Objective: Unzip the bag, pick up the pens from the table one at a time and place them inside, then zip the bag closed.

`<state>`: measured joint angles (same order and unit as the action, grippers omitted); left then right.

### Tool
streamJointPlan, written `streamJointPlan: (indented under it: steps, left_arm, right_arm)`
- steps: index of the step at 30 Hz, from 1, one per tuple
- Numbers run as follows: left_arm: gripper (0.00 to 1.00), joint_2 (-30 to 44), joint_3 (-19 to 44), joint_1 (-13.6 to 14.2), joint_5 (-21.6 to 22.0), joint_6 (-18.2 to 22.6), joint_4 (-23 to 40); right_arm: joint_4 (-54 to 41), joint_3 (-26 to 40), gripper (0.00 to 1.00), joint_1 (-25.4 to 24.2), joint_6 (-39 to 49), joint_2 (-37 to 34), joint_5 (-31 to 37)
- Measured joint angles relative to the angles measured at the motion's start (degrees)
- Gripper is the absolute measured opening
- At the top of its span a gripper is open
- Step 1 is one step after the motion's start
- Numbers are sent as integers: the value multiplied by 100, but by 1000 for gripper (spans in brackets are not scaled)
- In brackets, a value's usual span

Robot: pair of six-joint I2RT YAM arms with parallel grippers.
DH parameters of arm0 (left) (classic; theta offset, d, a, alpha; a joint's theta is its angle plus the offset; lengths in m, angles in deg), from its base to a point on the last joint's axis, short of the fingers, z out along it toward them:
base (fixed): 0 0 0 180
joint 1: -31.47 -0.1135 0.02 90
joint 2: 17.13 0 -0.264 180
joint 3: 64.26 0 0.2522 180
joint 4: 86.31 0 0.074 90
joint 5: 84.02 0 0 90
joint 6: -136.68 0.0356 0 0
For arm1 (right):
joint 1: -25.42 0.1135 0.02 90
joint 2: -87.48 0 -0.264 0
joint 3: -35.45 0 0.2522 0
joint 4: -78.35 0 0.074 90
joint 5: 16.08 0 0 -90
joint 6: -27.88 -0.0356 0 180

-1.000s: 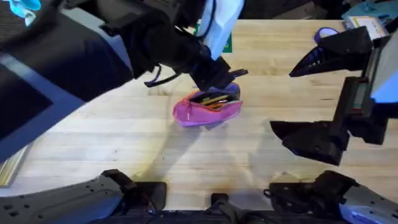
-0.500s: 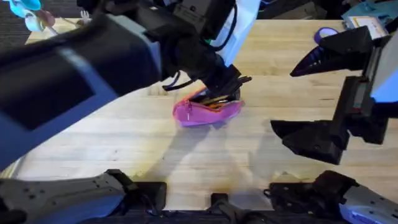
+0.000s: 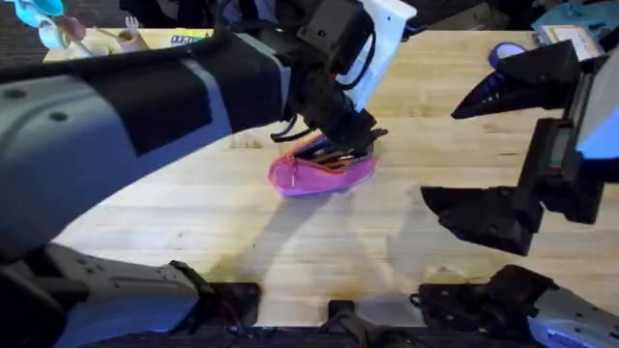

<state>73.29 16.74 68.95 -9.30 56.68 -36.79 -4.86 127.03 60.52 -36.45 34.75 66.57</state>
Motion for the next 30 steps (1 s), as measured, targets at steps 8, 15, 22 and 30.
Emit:
streamJointPlan:
  steps: [8, 15, 22, 30]
  left_arm:
    - [43, 364, 1, 0, 191, 5, 537]
    - [43, 380, 2, 0, 596, 331, 958]
    - [546, 380, 2, 0, 611, 458, 965]
    - [992, 380, 17, 0, 631, 463, 965]
  right_arm:
    - [0, 0, 998, 0, 0, 2, 9]
    - [0, 0, 998, 0, 0, 2, 9]
    - [0, 0, 997, 0, 0, 0, 9]
    - [0, 0, 997, 0, 0, 0, 9]
